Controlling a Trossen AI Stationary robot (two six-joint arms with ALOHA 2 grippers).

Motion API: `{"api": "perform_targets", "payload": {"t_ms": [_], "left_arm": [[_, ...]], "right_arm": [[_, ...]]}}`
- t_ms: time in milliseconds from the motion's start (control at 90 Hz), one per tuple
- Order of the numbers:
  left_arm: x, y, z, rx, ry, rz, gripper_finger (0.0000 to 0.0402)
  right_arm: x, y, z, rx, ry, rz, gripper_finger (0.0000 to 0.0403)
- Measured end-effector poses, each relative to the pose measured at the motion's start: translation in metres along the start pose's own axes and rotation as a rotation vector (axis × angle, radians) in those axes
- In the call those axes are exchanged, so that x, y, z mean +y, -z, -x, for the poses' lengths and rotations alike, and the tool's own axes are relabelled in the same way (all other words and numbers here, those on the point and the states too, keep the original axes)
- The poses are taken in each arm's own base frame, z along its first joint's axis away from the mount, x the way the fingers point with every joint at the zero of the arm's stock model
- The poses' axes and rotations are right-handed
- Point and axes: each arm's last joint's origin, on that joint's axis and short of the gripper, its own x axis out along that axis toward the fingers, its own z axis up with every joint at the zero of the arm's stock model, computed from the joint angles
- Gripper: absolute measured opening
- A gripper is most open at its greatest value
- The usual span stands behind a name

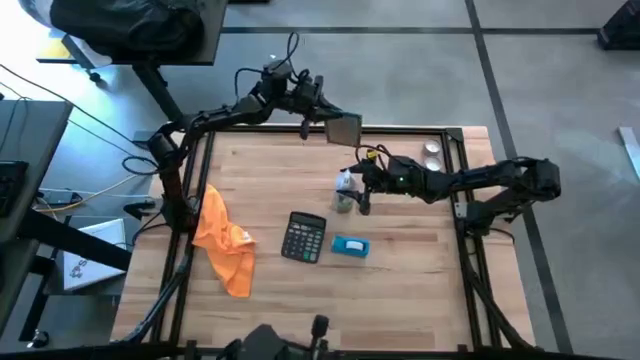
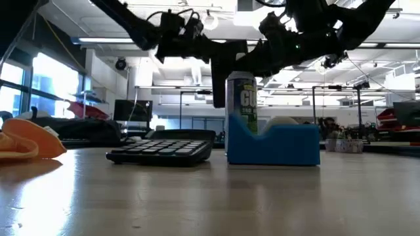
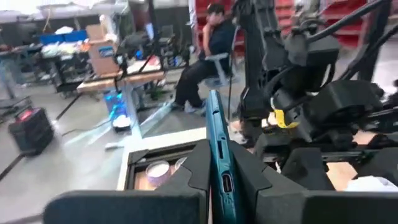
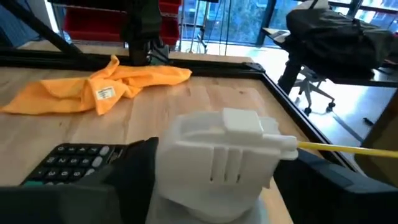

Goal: Apply microfiber cloth
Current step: Spray the front of the cellphone with spray bottle

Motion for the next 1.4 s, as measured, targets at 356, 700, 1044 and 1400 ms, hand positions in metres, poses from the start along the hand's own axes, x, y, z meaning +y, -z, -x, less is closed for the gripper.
{"api": "perform_targets", "payload": {"t_ms": [356, 700, 1044, 1400], "left_arm": [[-0.007, 0.014, -0.021, -0.046, 0.102, -0.014, 0.0010], [-0.003, 0.012, -0.022, -0.040, -0.060, 0.021, 0.0010], [0.000, 0.005, -0.021, -0.091, -0.123, 0.059, 0.0010], [0.000, 0.005, -0.021, -0.092, -0.122, 0.075, 0.0010]], "right_arm": [[0.001, 0.000, 0.000, -0.003, -0.021, 0.034, 0.0173], [0.001, 0.000, 0.000, -0.004, -0.021, -0.008, 0.0278], [0.000, 0.001, 0.000, 0.006, 0.008, -0.054, 0.0177], [-0.001, -0.005, 0.005, -0.005, -0.002, -0.111, 0.0283]]}}
